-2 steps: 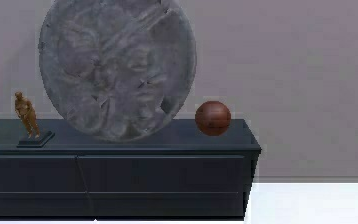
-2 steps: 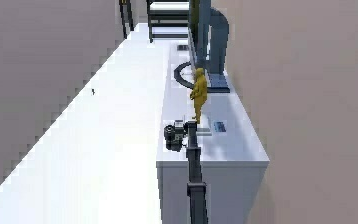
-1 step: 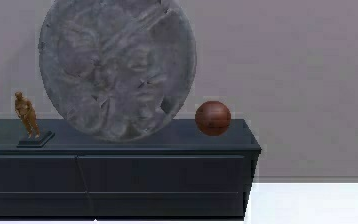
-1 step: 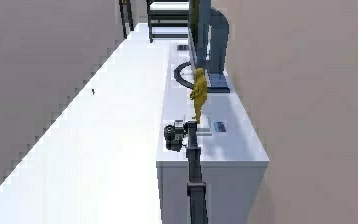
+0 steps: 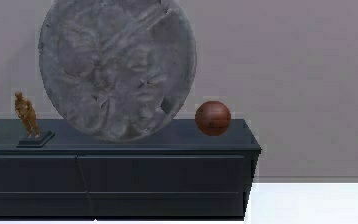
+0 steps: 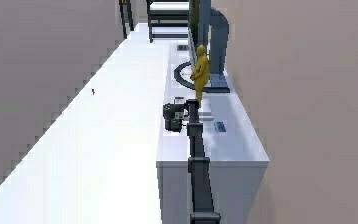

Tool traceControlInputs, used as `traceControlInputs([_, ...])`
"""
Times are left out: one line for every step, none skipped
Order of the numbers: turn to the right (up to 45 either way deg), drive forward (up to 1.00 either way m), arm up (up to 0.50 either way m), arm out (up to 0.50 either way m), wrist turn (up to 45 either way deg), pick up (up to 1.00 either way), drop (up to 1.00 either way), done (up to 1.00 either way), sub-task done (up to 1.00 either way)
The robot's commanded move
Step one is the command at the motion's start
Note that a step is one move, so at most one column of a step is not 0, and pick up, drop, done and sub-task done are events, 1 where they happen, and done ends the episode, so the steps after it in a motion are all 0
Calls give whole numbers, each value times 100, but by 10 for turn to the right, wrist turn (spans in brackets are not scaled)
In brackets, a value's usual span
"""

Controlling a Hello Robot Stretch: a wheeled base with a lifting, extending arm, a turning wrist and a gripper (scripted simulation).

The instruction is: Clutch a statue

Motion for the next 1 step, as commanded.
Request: traceControlInputs([0, 0, 0, 0, 0, 0, 0, 100, 0])
